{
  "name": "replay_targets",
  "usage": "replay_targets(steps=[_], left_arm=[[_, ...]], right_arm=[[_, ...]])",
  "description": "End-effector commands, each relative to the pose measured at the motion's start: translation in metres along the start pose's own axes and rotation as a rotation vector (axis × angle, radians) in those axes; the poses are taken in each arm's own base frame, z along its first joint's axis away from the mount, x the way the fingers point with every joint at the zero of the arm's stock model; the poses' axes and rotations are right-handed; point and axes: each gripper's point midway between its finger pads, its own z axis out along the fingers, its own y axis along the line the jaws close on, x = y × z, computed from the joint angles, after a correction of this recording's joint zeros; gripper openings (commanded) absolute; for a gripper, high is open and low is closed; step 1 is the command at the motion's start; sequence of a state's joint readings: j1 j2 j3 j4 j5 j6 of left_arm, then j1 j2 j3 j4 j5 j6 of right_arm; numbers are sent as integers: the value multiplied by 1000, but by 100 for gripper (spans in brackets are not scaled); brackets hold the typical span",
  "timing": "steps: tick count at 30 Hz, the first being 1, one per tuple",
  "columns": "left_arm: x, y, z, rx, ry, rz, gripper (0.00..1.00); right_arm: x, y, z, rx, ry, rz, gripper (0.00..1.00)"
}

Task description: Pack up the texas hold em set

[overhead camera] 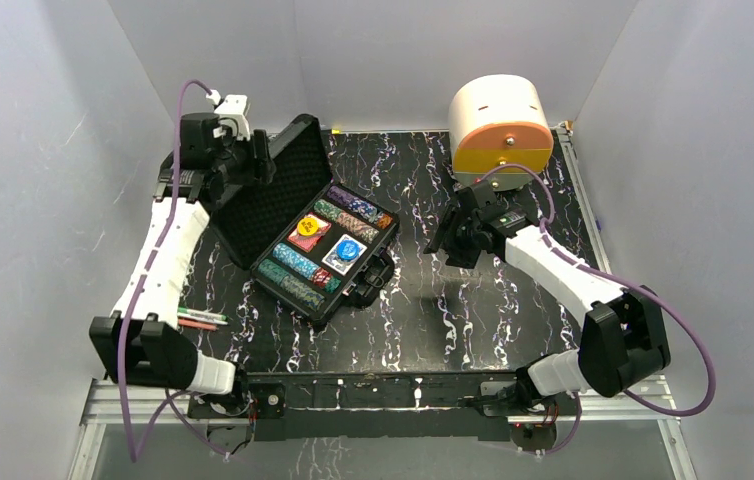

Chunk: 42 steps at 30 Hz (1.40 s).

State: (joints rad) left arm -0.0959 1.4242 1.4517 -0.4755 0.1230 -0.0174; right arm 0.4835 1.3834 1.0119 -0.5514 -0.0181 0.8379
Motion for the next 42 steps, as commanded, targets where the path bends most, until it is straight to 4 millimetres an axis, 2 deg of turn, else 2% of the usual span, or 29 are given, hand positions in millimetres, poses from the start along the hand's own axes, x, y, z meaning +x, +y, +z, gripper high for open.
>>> replay_targets(steps=[1,4,7,11,13,16,19,24,27,29,33,38,42], left_arm=[[83,-115,-49,569,333,-160,58],[73,-138,-69,734,311,-172,65],[61,-158,-86,891,294,-208,70],[49,-168,-93,969,242,-250,71],[51,-168,-88,966,238,-285,71],[67,-168,-77,946,282,-366,70],[86,-160,-55,821,301,-389,67],[124,-142,-14,546,302,-306,58],[147,-133,1,456,342,-227,54],[168,-123,6,377,415,-180,52],[195,-106,11,279,520,-122,44],[229,-100,12,201,622,-91,40],[246,-102,14,169,682,-69,38]], right_arm=[[-15,10,-15,-40,-69,-7,66],[-15,13,-14,-58,-62,-33,65],[-7,26,-17,-145,-26,-95,65],[-3,36,-20,-230,-26,-138,65],[1,40,-20,-261,-9,-155,65],[7,44,-17,-292,30,-162,65],[13,49,-12,-310,52,-159,64],[24,64,3,-377,82,-135,63],[36,70,19,-383,115,-112,63],[46,76,29,-386,127,-124,65],[66,89,45,-415,164,-91,75],[79,103,60,-496,168,-50,80],[86,109,65,-526,174,-50,81]])
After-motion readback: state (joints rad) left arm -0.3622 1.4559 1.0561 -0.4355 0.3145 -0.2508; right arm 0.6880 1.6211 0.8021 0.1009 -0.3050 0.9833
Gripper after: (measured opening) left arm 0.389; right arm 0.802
